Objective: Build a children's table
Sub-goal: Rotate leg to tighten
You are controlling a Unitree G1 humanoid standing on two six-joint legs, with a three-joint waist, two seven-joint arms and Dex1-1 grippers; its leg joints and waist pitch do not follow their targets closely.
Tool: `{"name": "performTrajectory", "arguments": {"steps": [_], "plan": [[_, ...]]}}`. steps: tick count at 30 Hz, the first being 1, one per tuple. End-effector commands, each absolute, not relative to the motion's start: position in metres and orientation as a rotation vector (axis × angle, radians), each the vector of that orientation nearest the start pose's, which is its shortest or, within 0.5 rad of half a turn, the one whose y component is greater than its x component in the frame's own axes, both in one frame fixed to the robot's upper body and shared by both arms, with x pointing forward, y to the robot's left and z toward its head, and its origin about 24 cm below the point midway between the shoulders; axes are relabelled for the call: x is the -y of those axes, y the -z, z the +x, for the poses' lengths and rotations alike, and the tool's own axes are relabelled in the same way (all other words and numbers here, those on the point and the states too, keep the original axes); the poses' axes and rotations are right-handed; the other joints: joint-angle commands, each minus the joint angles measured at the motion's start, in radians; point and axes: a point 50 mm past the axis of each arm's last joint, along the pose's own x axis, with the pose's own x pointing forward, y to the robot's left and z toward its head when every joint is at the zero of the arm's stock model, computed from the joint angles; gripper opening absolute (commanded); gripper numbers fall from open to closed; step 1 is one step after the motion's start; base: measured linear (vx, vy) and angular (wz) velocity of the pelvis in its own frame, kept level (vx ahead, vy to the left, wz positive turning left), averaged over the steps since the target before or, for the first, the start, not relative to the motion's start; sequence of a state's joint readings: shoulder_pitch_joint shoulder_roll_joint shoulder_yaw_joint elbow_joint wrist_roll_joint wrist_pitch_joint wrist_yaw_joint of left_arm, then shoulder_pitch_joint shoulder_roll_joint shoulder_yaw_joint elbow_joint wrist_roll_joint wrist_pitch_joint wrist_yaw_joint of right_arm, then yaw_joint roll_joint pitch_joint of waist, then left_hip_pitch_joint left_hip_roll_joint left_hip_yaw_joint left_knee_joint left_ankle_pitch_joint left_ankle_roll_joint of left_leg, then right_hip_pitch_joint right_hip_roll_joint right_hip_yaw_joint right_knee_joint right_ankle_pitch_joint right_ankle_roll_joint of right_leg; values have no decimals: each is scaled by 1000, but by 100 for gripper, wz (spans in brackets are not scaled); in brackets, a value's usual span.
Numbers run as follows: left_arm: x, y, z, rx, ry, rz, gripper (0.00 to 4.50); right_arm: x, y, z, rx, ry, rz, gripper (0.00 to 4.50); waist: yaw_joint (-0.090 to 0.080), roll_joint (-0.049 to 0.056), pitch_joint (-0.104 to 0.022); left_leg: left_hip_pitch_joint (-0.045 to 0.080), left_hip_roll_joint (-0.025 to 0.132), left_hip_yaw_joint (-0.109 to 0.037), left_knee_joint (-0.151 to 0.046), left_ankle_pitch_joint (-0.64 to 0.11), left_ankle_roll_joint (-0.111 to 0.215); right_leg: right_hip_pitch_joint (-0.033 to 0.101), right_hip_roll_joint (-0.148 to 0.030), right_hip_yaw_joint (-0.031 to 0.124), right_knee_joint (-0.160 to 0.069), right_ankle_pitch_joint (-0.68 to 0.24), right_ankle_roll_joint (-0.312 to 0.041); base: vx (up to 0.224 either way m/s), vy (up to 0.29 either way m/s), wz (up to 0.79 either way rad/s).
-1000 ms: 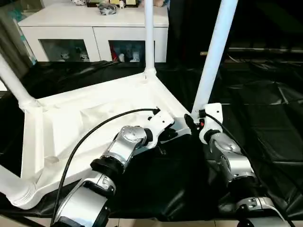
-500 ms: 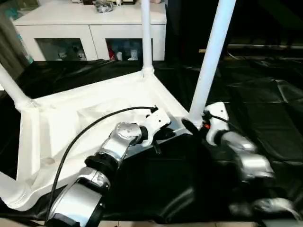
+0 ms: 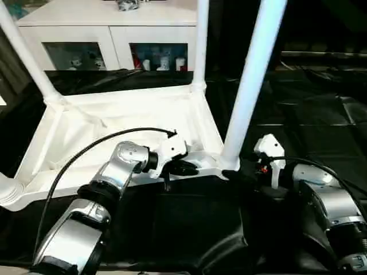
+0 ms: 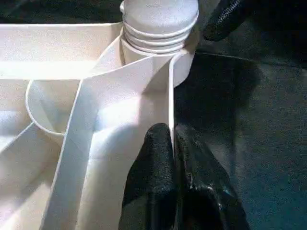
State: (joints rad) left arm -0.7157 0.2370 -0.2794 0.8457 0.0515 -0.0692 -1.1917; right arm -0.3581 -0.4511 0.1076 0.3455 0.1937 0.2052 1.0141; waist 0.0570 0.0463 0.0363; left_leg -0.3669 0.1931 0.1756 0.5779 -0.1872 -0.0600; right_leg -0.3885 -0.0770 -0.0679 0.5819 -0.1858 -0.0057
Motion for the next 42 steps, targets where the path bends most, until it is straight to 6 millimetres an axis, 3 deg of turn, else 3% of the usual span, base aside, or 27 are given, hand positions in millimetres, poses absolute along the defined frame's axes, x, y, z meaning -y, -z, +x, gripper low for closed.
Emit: {"name": "performTrajectory", "arguments": {"steps": [1,7,9,17,22,25,30,32,35,36,41,42], "plan": [[-95,-47,326,-369,1431,388,0,164,-54,292,-314,-1111,-142,392,5,-14,-58,7,42,-4,-57,-134,115,51,-69,40,-48,-58,-290,0,0,0],[-95,-45,325,-373,1433,386,0,160,-51,294,-313,-1111,-131,354,8,-12,-58,7,42,-5,-58,-138,103,51,-69,40,-49,-76,-283,0,0,0],[-95,-45,325,-373,1433,387,0,160,-50,294,-317,-1112,-136,322,8,-14,-58,6,41,-5,-57,-136,101,52,-69,40,-48,-74,-282,0,0,0],[-95,-46,326,-373,1426,391,0,160,-46,295,-324,-1097,-152,263,8,-16,-59,6,40,-4,-55,-123,107,53,-68,40,-47,-64,-281,0,0,0],[-94,-44,330,-374,1354,400,0,158,-41,294,-334,-1067,-142,258,8,-19,-56,7,40,-4,-57,-142,100,51,-69,40,-51,-109,-274,0,0,0],[-91,-44,334,-377,1282,388,0,157,-35,296,-344,-1001,-124,257,5,-19,-51,11,39,-4,-61,-191,79,47,-70,41,-62,-198,-257,0,0,0],[-59,-42,341,-360,1089,318,0,142,-10,308,-369,-600,-13,256,-11,-17,-42,19,35,-11,-72,-283,13,37,-70,41,-81,-378,-199,0,0,0],[-48,-40,341,-357,1043,300,0,136,-4,311,-384,-494,23,256,-17,-16,-40,21,34,-13,-76,-310,3,33,-69,42,-87,-417,-181,0,0,0],[-30,-39,338,-350,1021,283,0,127,2,316,-408,-370,30,256,-25,-16,-42,22,30,-15,-75,-322,2,31,-69,42,-91,-423,-173,0,0,0],[-26,-39,338,-349,1025,284,0,123,2,318,-404,-357,26,256,-29,-10,-43,23,30,-15,-75,-337,6,31,-67,41,-94,-415,-166,0,0,0],[-26,-41,338,-333,1047,313,0,112,-9,324,-343,-405,27,256,-27,-12,-44,15,28,-14,-76,-314,29,36,-68,42,-95,-397,-160,0,0,0],[-30,-41,338,-331,1054,329,0,113,-13,325,-317,-423,30,312,-26,-14,-45,15,28,-13,-76,-309,33,35,-68,42,-94,-392,-161,0,0,0]]}}
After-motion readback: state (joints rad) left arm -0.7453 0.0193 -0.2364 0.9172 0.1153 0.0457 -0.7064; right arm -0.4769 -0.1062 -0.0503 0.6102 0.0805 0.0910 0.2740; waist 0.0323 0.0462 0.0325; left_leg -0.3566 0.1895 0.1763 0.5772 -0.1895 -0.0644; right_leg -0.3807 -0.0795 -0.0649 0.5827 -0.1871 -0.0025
